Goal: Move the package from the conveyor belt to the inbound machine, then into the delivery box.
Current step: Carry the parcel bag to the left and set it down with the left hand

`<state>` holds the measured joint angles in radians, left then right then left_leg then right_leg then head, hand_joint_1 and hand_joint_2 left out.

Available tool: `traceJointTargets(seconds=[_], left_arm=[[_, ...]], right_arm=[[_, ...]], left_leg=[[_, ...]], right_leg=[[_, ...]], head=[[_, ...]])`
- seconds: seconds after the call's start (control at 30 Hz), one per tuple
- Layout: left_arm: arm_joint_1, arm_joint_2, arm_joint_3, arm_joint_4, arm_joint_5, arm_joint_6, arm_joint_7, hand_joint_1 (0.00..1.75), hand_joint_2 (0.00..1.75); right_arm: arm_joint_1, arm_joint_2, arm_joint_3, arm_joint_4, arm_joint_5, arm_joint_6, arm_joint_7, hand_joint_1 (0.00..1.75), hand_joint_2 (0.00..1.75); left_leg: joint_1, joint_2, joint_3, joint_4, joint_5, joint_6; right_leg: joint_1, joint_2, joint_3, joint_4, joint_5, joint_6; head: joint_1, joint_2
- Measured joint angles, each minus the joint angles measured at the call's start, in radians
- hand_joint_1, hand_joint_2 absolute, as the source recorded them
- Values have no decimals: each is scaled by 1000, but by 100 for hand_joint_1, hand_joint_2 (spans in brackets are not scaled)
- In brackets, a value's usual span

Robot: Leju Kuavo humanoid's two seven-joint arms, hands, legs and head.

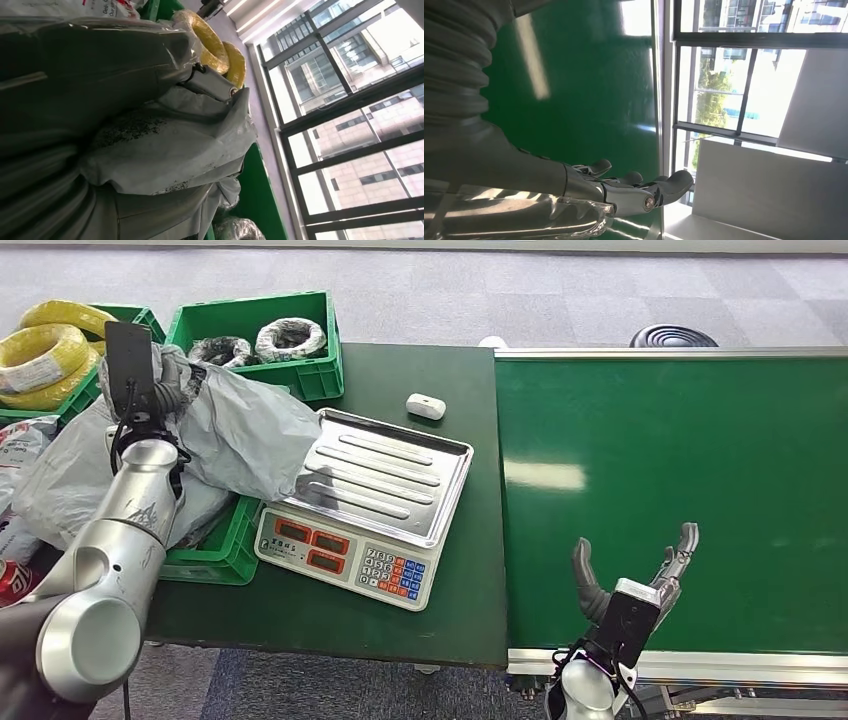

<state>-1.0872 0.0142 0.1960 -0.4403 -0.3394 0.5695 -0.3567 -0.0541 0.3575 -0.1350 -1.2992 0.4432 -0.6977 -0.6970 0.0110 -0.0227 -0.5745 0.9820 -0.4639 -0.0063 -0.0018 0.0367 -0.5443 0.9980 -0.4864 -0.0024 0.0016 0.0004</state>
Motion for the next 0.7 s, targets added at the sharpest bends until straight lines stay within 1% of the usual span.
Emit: traceJointTargets(seconds=[0.13, 0.17, 0.27, 0.3, 0.5, 0.7], left_arm=[[1, 18, 19, 23, 13, 13, 0, 170, 175], [1, 21, 24, 28, 18, 17, 0, 159, 175], [4, 31, 39, 42, 33, 26, 8, 32, 175], [6, 34, 45, 48, 36, 29, 16, 0, 175], [27, 49, 67, 79, 40, 56, 62, 0, 175], [70, 54, 88, 99, 58, 64, 56, 0, 175]], right_arm=[[0, 0, 0, 1, 0, 0, 0, 0, 175], [0, 0, 0, 1, 0, 0, 0, 0, 175], [0, 0, 0, 4, 0, 0, 0, 0, 175], [0, 0, 0, 5, 0, 0, 0, 0, 175], [0, 0, 0, 9, 0, 0, 0, 0, 175], [0, 0, 0, 10, 0, 0, 0, 0, 175]], left_leg=[[0, 0, 0, 0, 0, 0], [0, 0, 0, 0, 0, 0], [0, 0, 0, 0, 0, 0], [0, 0, 0, 0, 0, 0], [0, 0, 0, 0, 0, 0], [0, 0, 0, 0, 0, 0]], right_leg=[[0, 0, 0, 0, 0, 0], [0, 0, 0, 0, 0, 0], [0, 0, 0, 0, 0, 0], [0, 0, 0, 0, 0, 0], [0, 0, 0, 0, 0, 0], [0, 0, 0, 0, 0, 0]], head=[[0, 0], [0, 0], [0, 0], [0, 0], [0, 0], [0, 0]])
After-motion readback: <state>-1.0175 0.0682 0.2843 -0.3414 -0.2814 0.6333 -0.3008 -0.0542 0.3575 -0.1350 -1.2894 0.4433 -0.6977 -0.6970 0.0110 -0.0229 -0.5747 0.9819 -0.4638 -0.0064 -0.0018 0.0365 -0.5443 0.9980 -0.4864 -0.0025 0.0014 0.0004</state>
